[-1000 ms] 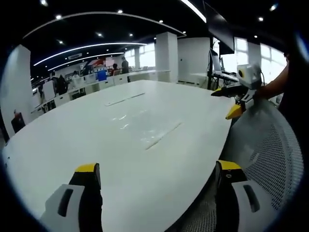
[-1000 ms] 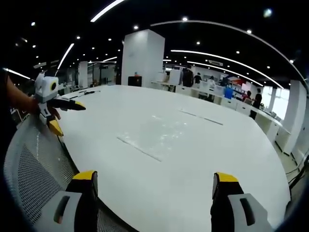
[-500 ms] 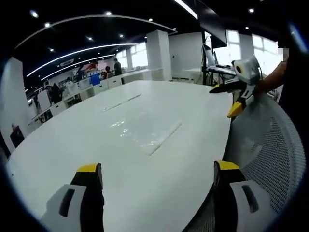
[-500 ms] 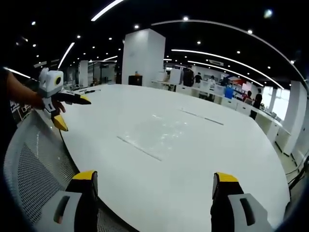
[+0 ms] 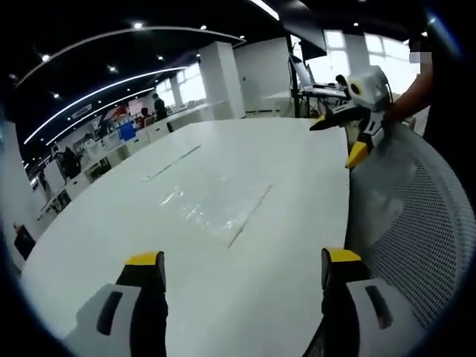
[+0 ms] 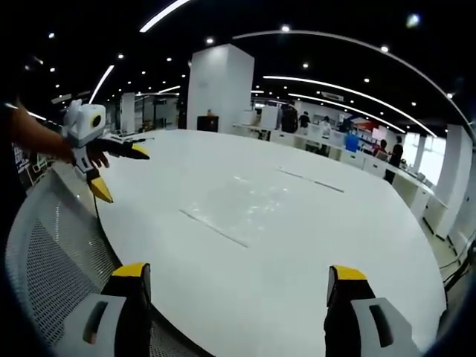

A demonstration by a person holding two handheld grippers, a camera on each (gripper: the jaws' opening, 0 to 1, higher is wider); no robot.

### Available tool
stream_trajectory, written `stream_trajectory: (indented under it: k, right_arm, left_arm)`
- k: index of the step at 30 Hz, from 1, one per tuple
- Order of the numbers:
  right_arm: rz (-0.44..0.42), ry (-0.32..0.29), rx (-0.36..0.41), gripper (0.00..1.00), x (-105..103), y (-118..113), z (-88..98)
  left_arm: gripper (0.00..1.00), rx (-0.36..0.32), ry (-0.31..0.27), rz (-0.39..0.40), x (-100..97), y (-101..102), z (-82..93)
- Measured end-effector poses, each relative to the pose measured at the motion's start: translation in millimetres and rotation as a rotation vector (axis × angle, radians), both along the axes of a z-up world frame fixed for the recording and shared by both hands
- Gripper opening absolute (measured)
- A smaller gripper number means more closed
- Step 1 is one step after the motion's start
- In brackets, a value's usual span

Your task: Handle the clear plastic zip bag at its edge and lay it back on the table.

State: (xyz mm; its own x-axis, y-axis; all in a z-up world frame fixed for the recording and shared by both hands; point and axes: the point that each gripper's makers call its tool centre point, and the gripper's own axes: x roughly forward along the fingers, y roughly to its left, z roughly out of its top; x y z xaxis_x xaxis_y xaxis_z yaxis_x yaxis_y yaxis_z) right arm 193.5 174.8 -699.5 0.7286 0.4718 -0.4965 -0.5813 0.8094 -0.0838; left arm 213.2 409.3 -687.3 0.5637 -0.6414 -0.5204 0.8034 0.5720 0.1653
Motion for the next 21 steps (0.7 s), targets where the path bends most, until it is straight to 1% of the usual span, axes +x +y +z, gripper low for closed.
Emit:
stream_trajectory:
  k: [6,8,14,17,21]
  right_arm:
    - [-0.001,0.0,-0.002,0.99,0,0,0.3]
    - [-0.004,-0.001,-0.002,0.99,0,-1,0.4]
    - [-0.006,-0.001,-0.001,0.99,0,-2,0.2]
    - [-0.005,0.002,-0.003,0.99,0,-2,0.0]
    - [-0.003,0.008,-0.004,0.98,-1,-1,-0.7]
  left_arm:
    - [0.78,0.036,-0.001,-0.057,5.0,-8,-2.9]
    - [0.77,0.06,-0.005,-0.089,6.4,-12,-5.1]
    - [0.73,0.097,-0.002,-0.13,13.3,-19,-10.4]
    - [0.7,0.124,-0.01,-0.148,18.3,-20,-13.1]
    - [0.63,0.165,-0.021,-0.182,24.6,-24,-16.3]
